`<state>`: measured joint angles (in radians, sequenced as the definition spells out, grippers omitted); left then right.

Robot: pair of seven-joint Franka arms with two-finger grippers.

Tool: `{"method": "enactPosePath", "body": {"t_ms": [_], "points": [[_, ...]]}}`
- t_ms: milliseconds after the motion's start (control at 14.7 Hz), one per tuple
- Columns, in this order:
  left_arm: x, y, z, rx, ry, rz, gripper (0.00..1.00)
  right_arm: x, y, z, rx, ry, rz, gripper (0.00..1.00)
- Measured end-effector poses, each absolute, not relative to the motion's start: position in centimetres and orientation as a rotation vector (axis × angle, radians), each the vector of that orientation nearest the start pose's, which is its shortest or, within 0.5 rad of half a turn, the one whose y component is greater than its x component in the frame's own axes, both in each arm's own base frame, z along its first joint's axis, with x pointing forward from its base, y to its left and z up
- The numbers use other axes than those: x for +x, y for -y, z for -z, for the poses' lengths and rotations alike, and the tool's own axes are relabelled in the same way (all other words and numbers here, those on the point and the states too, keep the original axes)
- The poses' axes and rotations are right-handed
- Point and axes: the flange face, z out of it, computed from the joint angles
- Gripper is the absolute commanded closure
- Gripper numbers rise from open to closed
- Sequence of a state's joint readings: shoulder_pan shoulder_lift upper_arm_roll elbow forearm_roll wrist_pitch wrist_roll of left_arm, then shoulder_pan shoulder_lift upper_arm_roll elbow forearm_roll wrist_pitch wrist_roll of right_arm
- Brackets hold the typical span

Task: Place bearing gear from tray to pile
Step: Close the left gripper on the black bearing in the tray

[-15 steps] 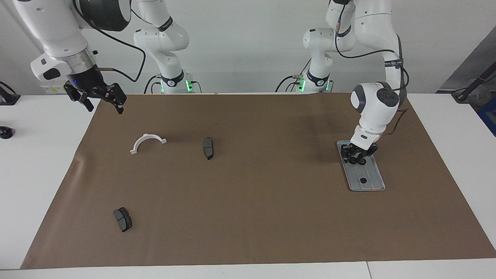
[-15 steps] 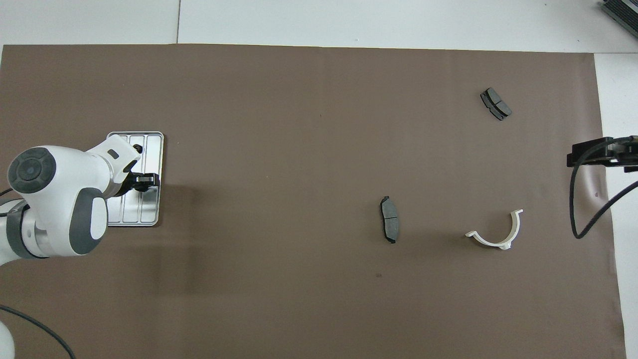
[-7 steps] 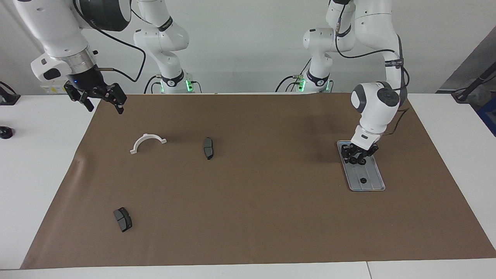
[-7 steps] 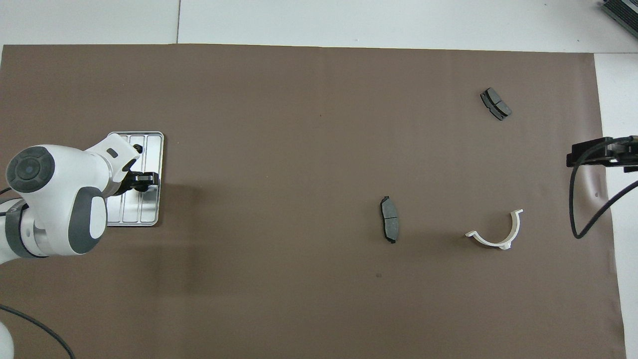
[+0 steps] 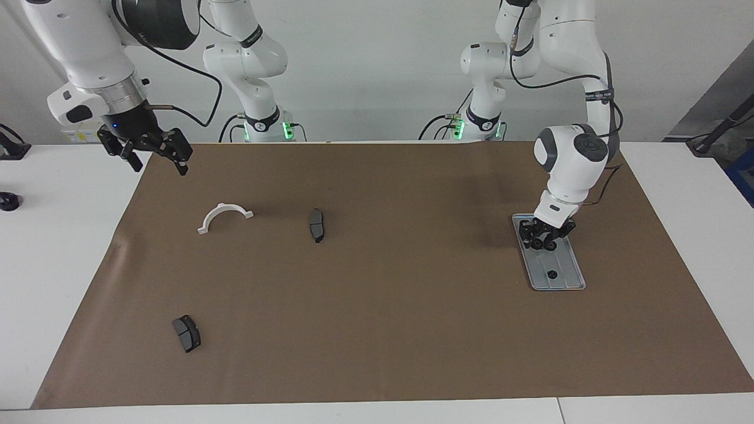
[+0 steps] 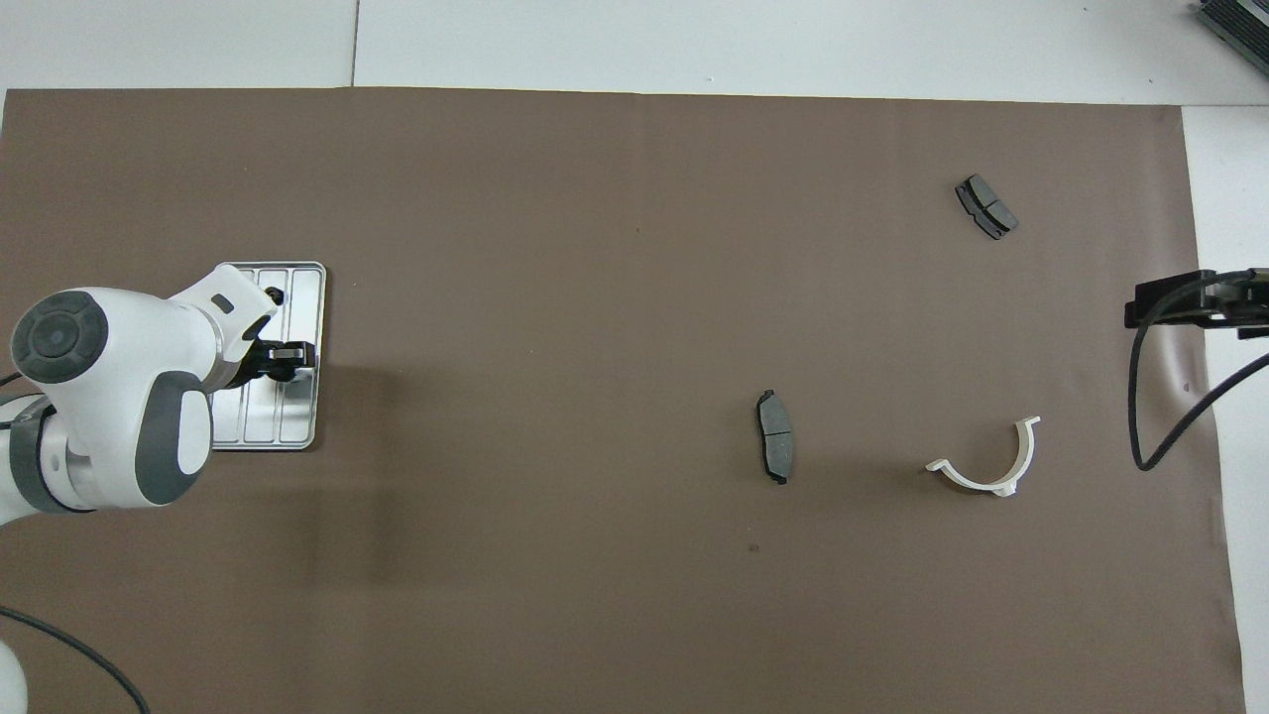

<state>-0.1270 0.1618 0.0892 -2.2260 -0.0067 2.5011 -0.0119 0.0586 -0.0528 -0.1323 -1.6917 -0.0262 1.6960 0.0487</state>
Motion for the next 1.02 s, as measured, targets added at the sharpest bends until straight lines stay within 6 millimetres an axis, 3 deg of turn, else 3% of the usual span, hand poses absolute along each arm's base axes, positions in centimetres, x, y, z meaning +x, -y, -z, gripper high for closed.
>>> {"method": "enactPosePath", "body": {"t_ms": [818,886,1023], "points": [[54.9,1.8,-29.9,-3.128,-0.027,0.171,0.42,54.6,4.6,-60.7,-3.154,-0.194,0.084,0.00],[54.9,1.8,-29.9,-3.128,-0.027,0.173,0.48,54.6,4.6,-60.7,-3.154,-0.194,0.084,0.00],[55.0,1.8,-29.9,-3.128,-0.027,0.177,0.73,54.6,4.6,-60.7,-3.154,-0.194,0.084,0.00]]}}
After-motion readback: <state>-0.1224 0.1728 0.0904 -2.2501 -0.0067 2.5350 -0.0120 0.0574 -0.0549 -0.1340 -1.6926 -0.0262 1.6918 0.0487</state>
